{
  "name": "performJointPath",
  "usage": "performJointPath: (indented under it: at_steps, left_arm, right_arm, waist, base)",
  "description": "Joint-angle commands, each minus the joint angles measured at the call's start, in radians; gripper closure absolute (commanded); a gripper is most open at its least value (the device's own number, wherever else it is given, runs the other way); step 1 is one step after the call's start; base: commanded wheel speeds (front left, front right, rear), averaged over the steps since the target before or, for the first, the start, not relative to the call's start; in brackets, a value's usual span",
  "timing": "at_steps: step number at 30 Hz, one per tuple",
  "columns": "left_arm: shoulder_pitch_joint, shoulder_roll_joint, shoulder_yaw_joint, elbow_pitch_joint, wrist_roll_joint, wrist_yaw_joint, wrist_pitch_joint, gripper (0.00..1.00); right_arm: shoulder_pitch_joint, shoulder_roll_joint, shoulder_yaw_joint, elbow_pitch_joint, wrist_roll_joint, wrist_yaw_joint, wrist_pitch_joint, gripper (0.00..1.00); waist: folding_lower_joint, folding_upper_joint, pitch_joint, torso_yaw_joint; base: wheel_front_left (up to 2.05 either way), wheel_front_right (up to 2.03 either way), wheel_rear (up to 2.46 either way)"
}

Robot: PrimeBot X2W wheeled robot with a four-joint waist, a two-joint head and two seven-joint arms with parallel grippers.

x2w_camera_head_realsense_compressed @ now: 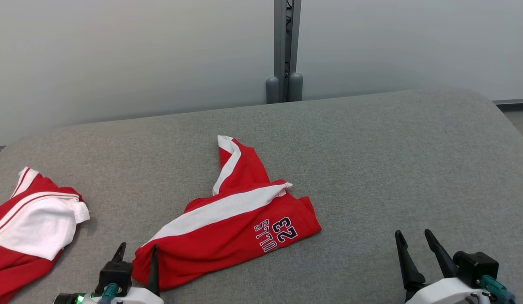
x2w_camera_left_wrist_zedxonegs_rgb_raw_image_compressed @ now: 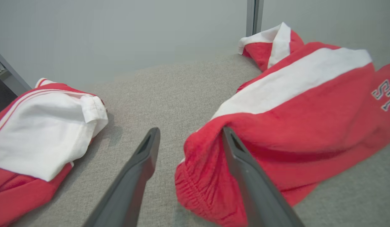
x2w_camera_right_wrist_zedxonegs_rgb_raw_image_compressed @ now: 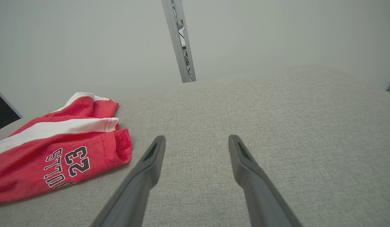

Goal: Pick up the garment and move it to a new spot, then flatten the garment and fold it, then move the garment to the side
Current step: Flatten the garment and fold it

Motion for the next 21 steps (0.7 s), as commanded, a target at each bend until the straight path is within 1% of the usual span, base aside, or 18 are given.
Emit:
performJointPath:
  at_steps: [1,9,15,21]
  left_arm:
    - [0.013,-0.002,0.011,-0.029,0.000,0.001,0.000,0.00]
    - [0.051,-0.026,0.056,-0.143,0.000,-0.008,0.000,0.00]
    - [0.059,-0.045,0.089,-0.158,-0.006,-0.026,0.000,0.00]
    - [0.020,-0.056,0.109,-0.145,-0.007,-0.051,0.000,0.00]
  right_arm:
    - [0.003,-0.005,-0.004,-0.005,0.008,0.000,0.000,0.00]
    - [0.011,-0.005,-0.005,-0.015,0.013,0.000,0.000,0.00]
    - [0.008,-0.005,0.002,-0.017,0.017,0.000,0.000,0.00]
    - [0.010,-0.005,0.000,-0.011,0.008,0.000,0.000,0.00]
  waist:
    - [0.0000,-0.0001,-0.003,0.002]
    - [0.0000,-0.0001,-0.021,0.013]
    - [0.0000,-0.0001,-0.025,0.008]
    - [0.0000,-0.0001,-0.019,0.003]
  base:
    - [0.00,0.00,0.00]
    - [0.00,0.00,0.00]
    - [0.00,0.00,0.00]
    - [0.00,0.00,0.00]
